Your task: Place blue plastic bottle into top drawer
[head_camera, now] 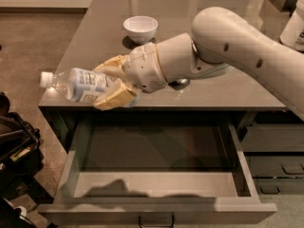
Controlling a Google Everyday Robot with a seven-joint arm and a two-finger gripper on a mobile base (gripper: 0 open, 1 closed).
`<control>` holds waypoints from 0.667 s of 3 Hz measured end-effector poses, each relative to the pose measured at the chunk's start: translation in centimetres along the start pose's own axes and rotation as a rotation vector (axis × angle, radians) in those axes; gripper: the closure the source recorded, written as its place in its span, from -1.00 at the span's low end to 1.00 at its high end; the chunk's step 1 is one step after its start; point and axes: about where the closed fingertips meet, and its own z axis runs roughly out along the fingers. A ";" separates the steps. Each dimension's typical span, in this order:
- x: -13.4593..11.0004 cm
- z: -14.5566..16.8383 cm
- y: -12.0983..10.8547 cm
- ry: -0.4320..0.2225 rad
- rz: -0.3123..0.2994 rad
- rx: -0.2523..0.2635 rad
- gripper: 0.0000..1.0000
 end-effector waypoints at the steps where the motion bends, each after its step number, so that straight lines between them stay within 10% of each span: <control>1: 0.0 0.0 0.1 0.001 -0.001 -0.003 1.00; 2: 1.9 0.2 1.6 -0.004 0.073 0.000 1.00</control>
Offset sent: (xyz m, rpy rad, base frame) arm -0.0220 -0.0242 -0.0640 0.0196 0.1982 -0.0906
